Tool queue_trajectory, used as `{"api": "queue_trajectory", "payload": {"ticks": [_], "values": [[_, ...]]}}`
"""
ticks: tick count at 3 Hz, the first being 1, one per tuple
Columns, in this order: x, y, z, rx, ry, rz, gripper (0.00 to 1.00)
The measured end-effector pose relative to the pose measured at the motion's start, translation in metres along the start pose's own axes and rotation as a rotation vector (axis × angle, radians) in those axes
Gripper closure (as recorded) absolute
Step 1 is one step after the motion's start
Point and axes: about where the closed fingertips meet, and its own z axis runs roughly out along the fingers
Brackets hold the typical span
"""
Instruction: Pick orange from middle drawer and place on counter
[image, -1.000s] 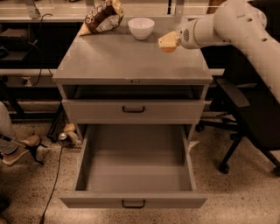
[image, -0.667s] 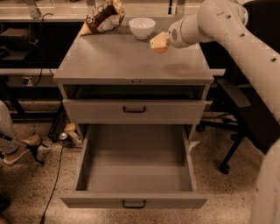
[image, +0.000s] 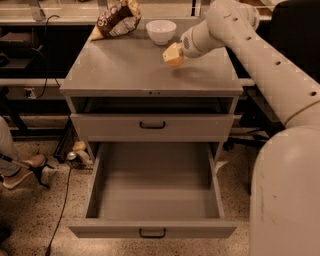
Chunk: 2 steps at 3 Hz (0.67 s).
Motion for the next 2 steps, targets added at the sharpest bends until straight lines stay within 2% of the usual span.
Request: {"api": "queue_trajectory", "payload": {"ticks": [2], "values": [[0.0059,-0.0005,0.0189,-0.011,0.053,0.002,0.38]]}}
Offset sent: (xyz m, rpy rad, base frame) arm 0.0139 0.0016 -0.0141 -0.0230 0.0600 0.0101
